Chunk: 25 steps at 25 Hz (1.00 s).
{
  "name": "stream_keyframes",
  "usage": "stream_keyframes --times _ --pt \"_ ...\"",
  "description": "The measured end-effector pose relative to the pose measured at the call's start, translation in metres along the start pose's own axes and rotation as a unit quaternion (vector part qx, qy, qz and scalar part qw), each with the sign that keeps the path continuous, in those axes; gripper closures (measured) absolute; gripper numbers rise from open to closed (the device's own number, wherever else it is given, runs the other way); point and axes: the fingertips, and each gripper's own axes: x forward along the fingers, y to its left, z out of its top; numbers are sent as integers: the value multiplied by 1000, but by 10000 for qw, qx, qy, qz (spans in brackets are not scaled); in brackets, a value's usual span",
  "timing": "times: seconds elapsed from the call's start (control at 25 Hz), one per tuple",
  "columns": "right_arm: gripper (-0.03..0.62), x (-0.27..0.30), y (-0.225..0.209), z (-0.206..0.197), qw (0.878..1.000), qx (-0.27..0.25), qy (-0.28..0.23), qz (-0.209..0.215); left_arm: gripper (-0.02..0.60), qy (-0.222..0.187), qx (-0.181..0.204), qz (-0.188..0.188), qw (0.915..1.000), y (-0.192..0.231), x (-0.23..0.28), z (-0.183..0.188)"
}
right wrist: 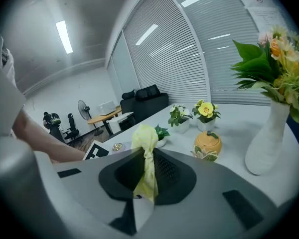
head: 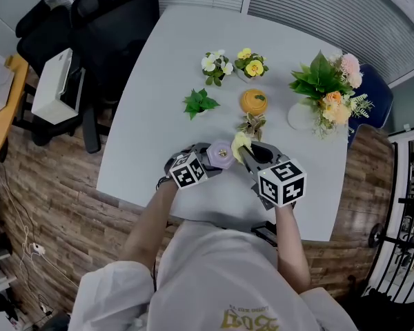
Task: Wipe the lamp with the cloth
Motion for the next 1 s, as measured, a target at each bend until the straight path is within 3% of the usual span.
stream_keyframes --times 0.48,1.0 --pt "542 12 -15 -5 9987 486 -56 111 273 9 -2 -8 10000 0 1 0" --pt "542 30 -20 -1 9858 1329 -356 962 273 13 0 -8 10000 0 -1 -1"
